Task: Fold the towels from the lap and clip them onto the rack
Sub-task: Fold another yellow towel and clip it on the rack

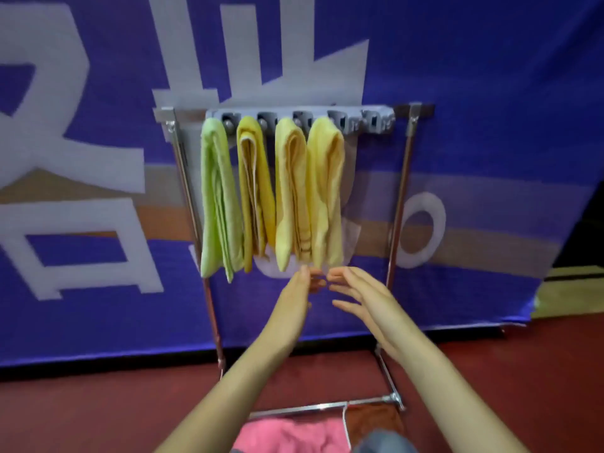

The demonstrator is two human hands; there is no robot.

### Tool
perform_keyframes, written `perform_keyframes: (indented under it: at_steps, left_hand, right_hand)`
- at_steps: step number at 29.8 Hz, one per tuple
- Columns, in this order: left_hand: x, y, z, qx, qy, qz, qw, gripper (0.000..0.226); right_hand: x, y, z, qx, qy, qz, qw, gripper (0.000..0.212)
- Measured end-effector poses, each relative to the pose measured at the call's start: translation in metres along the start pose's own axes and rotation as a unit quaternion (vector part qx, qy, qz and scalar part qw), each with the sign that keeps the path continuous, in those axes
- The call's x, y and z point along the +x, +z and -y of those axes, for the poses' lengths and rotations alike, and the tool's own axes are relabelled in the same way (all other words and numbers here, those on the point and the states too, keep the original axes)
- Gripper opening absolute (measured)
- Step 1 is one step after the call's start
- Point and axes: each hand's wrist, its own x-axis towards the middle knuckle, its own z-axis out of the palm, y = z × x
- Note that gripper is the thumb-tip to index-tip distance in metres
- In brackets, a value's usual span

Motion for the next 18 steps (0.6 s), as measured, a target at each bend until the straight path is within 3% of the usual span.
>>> perform_keyframes:
  at_steps: [5,11,18]
  left_hand:
    - [-0.085,-0.002,0.065,-0.013,-0.129,-0.007,0.991,0.037]
    - [-0.186,-0.008,0.150,-0.044,-0.309,-0.014,0.950,0.040]
    - [-0.194,-0.041,0.229,-0.067,-0.422,-0.045,0.903,0.056]
  right_hand:
    - [-0.071,0.000,-0.071,-0.018,0.075,0.018,0.997,0.022]
    - [-0.153,0.002,-0.173,-0.024,0.237,0.007,0.971,0.020]
    - [-0.145,-0.021,-0.249,-0.027,0.362,-0.042,0.931,0.020]
